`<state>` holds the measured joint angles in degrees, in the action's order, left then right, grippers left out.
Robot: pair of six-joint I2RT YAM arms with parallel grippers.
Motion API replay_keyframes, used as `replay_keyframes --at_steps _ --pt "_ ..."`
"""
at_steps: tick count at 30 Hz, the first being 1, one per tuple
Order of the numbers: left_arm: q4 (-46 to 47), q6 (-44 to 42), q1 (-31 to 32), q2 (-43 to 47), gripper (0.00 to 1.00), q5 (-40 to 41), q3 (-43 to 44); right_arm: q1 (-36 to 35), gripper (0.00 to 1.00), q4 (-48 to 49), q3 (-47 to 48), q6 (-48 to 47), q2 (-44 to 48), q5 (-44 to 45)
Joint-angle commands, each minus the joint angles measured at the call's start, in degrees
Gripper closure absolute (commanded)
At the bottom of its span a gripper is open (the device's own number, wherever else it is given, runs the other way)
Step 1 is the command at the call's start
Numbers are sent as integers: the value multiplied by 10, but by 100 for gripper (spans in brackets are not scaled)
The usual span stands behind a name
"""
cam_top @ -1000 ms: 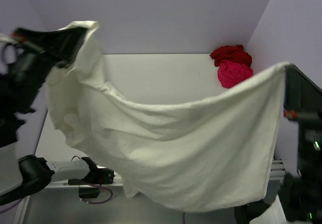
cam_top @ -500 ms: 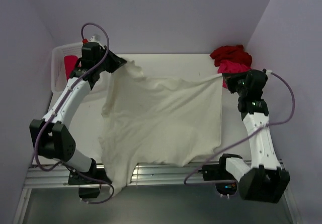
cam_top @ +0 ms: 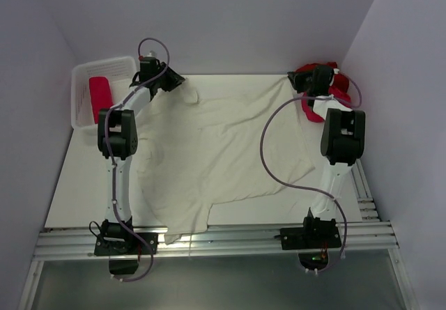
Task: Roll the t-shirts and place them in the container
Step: Flatten the tshirt
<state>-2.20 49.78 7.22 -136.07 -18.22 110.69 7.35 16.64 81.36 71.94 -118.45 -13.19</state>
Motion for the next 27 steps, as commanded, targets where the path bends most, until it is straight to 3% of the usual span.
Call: replay_keyframes --at_steps 1,2,3,4,5,9,13,17,22,27 --pt "-6 -1 -21 -26 64 -20 121 -2 73 76 112 16 -60 -31" --pt "-4 -1 -25 -24 30 -21 127 -2 47 60 157 15 -71 -34" --pt "-5 -3 -28 -19 12 -16 131 -2 40 39 181 9 -80 -39" --pt "2 -6 -30 -11 3 -14 126 -2 35 17 195 -12 -83 -41" --pt "4 -6 -35 4 0 -16 124 -1 30 8 194 -23 -75 -38" --pt "-6 -13 -41 52 1 -43 110 7 26 -23 116 -44 1 -31" --pt "-10 -38 -32 141 1 -61 15 9 33 -190 69 -154 110 -34" --pt "-98 -76 2 263 0 -33 -65 3 37 -331 -18 -241 222 -18" --pt "-198 -77 45 417 1 17 -230 1 43 -489 -135 -326 392 37" --pt "-294 -46 82 580 1 29 -409 2 51 -555 -282 -342 547 74"
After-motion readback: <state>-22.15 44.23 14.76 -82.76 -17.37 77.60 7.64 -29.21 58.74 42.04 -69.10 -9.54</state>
